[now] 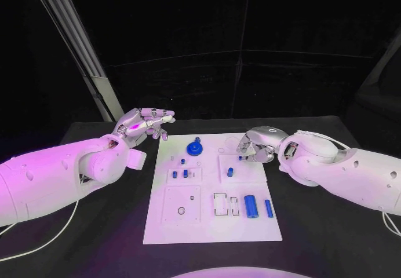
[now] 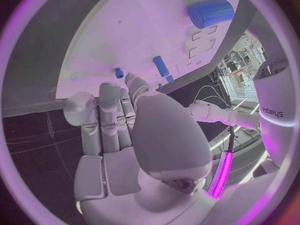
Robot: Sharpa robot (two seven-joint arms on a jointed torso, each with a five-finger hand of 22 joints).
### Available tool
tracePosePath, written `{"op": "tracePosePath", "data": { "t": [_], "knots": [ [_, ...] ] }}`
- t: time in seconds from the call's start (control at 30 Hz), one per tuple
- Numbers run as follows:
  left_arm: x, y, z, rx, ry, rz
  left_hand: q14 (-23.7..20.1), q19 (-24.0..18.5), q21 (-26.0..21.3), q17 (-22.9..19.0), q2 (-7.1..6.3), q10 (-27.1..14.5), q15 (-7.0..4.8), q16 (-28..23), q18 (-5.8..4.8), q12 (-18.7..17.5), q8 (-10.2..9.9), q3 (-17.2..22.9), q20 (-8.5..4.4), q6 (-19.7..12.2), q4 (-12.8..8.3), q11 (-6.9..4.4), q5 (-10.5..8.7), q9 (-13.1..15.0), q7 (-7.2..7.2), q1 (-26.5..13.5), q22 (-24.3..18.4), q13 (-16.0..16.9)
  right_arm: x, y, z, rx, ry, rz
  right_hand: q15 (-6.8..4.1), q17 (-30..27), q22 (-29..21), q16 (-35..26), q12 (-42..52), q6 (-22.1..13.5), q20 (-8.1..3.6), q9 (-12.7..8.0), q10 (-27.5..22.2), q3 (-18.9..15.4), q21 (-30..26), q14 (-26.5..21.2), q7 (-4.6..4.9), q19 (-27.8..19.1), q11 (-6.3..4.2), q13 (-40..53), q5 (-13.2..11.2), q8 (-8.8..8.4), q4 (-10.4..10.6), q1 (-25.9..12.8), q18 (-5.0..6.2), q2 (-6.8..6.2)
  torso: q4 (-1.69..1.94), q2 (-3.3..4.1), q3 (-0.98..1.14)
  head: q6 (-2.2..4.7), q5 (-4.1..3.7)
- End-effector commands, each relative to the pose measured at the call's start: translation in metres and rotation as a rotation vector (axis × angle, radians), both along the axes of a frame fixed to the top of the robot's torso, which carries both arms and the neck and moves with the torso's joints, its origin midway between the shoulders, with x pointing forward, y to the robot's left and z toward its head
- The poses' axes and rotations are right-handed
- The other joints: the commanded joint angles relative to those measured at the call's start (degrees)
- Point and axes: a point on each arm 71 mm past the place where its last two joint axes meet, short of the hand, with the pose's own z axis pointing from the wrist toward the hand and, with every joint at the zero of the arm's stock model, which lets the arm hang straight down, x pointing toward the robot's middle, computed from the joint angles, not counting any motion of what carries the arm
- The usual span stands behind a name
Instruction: Assemble the parts on the task board
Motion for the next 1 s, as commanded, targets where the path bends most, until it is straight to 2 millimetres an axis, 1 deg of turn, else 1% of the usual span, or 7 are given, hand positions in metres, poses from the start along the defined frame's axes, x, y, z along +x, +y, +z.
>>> {"op": "tracePosePath", "data": {
  "t": [0.03, 0.13, 0.2, 0.33, 0.47, 0.7, 1.0],
  "knots": [
    [-0.001, -0.001, 0.004, -0.05, -0.018, 0.0, -0.4, -0.3, -0.3, -0.1, 0.14, 0.3, -0.09, -0.2, 0.77, 0.3, 0.2, -0.1, -0.15, 0.4, 0.1, -0.01, 0.34, -0.1, -0.06, -0.3, -0.1, -0.1, 0.001, 0.001, -0.004, -0.041, 0.011, 0.0, 0.25, 1.2, 0.9, 1.3, 0.3, 0.2, 0.4, 0.1, 0.0, 0.9, 0.8, 0.7, 0.24, 0.0, -0.04, -0.1, -0.3, 0.07, -0.1, 0.1, -0.67, 0.0, -0.05, 0.09, 0.05, -0.09, -0.14],
    [-0.001, 0.0, 0.004, -0.051, -0.022, 0.005, -0.4, -0.3, -0.4, -0.1, 0.29, 0.3, -0.1, -0.2, 0.77, 0.4, 0.2, 0.0, -0.18, 0.4, 0.1, -0.01, 0.4, -0.1, -0.02, -0.2, -0.2, -0.1, 0.002, 0.003, -0.006, -0.043, 0.017, -0.001, 0.27, 2.5, 2.0, 2.6, 0.3, 0.3, 0.45, 0.1, 0.0, 1.7, 1.8, 0.7, 0.28, 0.1, -0.03, -0.1, -0.5, 0.08, -0.1, 0.3, -0.8, 0.15, -0.01, 0.1, 0.07, -0.11, -0.22],
    [-0.001, 0.001, 0.004, -0.05, -0.025, 0.011, -0.4, -0.3, -0.5, -0.1, 0.33, 0.3, -0.11, -0.2, 0.77, 0.4, 0.2, 0.0, -0.18, 0.4, 0.1, -0.01, 0.42, -0.1, -0.02, -0.2, -0.2, -0.1, 0.002, 0.004, -0.008, -0.045, 0.022, -0.001, 0.25, 3.8, 3.3, 3.9, 0.4, 0.5, 0.47, 0.1, 0.2, 2.5, 2.8, 0.9, 0.26, 0.3, -0.02, -0.1, -1.0, 0.1, -0.1, 0.4, -0.97, 0.28, 0.04, 0.13, 0.04, -0.13, -0.25],
    [0.0, 0.003, 0.004, -0.053, -0.027, 0.023, -0.4, -0.3, -0.5, -0.1, 0.37, 0.3, -0.11, -0.2, 0.77, 0.4, 0.3, 0.1, -0.19, 0.4, 0.0, -0.02, 0.45, -0.1, -0.01, -0.1, -0.2, -0.1, 0.002, 0.006, -0.011, -0.049, 0.034, -0.001, 0.28, 5.1, 4.7, 5.4, 0.3, 0.7, 0.52, 0.1, 0.4, 4.0, 3.9, 0.8, 0.25, 0.4, -0.07, -0.1, -1.8, 0.09, -0.3, 0.5, -1.14, 0.35, -0.12, 0.07, 0.07, -0.26, -0.16],
    [0.001, 0.006, 0.004, -0.056, -0.032, 0.032, -0.4, -0.2, -0.7, -0.2, 0.68, 0.3, -0.17, -0.2, 0.77, 0.5, 0.3, 0.5, -0.26, 0.5, -0.2, -0.05, 0.73, -0.2, -0.02, 0.4, -0.4, -0.2, 0.002, 0.008, -0.014, -0.064, 0.039, -0.002, 0.28, 5.5, 5.3, 6.1, 0.2, 0.7, 0.55, 0.0, 0.4, 6.1, 4.6, 0.5, 0.27, 0.2, -0.04, -0.1, -1.9, 0.03, -0.7, 1.0, -1.17, 0.55, -0.07, 0.05, 0.1, -0.36, -0.2],
    [0.001, 0.009, 0.005, -0.055, -0.034, 0.041, -0.4, -0.1, -0.7, -0.2, 0.71, 0.3, -0.17, -0.2, 0.76, 0.6, 0.4, 0.5, -0.27, 0.5, -0.3, -0.04, 0.77, -0.2, -0.02, 0.4, -0.4, -0.2, 0.002, 0.009, -0.019, -0.103, 0.046, -0.007, 0.25, 6.7, 6.9, 7.7, 0.4, 1.4, 0.61, 0.1, 1.1, 9.5, 6.0, 0.3, 0.11, 0.1, -0.21, 0.0, -2.7, 0.19, -1.1, 0.3, -1.33, -0.05, -0.08, 0.04, 0.09, -0.54, -0.23],
    [0.0, 0.009, 0.005, -0.055, -0.031, 0.038, -0.5, -0.1, -0.8, -0.3, 0.89, 0.3, -0.19, -0.2, 0.76, 0.6, 0.4, 0.8, -0.32, 0.5, -0.4, -0.05, 0.97, -0.2, 0.0, 0.7, -0.5, -0.3, 0.002, 0.012, -0.022, -0.131, 0.056, -0.009, 0.04, 8.6, 9.1, 9.7, 0.8, 2.5, 0.48, 0.2, 2.3, 11.9, 7.6, 0.5, -0.22, 0.6, -0.58, 0.1, -3.5, 0.44, -1.8, -0.4, -1.67, -0.32, -0.1, 0.05, 0.11, -0.58, -0.29]
  ]
}}
